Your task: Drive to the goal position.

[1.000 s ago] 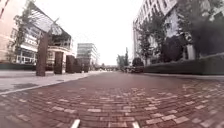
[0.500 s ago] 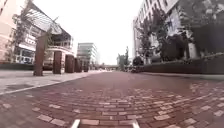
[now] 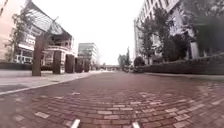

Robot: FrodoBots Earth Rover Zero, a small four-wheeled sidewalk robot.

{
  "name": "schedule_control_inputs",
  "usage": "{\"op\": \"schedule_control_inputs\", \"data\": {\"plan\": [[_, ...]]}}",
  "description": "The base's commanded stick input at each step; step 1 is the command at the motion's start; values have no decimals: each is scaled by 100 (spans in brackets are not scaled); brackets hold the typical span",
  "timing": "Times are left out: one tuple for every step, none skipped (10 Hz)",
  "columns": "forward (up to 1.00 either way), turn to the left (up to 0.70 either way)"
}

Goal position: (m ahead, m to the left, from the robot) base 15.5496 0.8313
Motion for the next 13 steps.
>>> {"op": "schedule_control_inputs", "data": {"plan": [[70,0],[70,0],[70,0],[70,0],[70,0],[70,0],[70,0],[70,0],[70,0],[70,0],[70,0],[70,0],[70,0]]}}
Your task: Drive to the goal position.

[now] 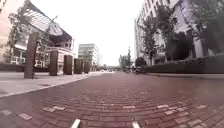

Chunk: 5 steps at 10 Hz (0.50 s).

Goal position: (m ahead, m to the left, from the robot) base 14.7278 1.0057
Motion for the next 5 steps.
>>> {"op": "schedule_control_inputs", "data": {"plan": [[70,0],[70,0],[70,0],[70,0],[70,0]]}}
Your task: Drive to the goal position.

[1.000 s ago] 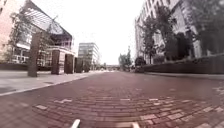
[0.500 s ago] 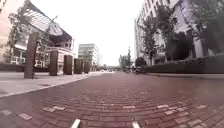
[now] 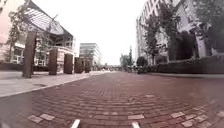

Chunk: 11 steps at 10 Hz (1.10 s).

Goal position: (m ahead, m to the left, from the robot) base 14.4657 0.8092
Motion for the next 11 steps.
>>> {"op": "schedule_control_inputs", "data": {"plan": [[70,0],[70,0],[70,0],[70,0],[70,0],[70,0],[70,0],[70,0],[70,0],[70,0],[70,0]]}}
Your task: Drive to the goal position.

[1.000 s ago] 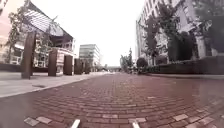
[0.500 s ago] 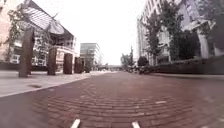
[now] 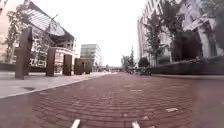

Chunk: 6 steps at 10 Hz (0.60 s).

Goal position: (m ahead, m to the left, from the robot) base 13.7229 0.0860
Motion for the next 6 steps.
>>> {"op": "schedule_control_inputs", "data": {"plan": [[70,0],[70,0],[70,0],[70,0],[70,0],[70,0]]}}
